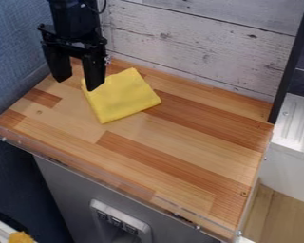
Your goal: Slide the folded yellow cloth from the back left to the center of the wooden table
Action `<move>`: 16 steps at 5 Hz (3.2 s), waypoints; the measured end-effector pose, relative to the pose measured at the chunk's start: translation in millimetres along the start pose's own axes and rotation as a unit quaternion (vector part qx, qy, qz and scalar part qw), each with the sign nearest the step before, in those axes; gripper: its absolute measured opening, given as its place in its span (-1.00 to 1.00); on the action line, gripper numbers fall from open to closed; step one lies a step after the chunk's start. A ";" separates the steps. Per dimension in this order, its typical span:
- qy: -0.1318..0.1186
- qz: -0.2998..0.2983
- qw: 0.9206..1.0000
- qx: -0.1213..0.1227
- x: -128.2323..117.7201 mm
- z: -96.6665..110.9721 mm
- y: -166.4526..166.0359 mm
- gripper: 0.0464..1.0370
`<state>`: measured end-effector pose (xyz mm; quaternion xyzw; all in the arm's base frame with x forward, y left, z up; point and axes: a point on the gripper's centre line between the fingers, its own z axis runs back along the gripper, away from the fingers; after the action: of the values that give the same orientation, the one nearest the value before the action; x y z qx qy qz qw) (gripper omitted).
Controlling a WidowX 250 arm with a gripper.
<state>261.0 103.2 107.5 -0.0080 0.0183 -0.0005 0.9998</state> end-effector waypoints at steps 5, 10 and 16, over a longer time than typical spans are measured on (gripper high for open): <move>-0.026 0.166 0.986 0.003 70.1 6.3 -9.8 0.91; -0.020 0.233 0.972 0.019 99.6 -38.2 -27.2 -0.79; -0.020 0.195 0.981 -0.007 109.4 -93.2 -49.5 -0.97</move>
<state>366.8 52.1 11.2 -0.0109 -0.0003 0.1946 0.9808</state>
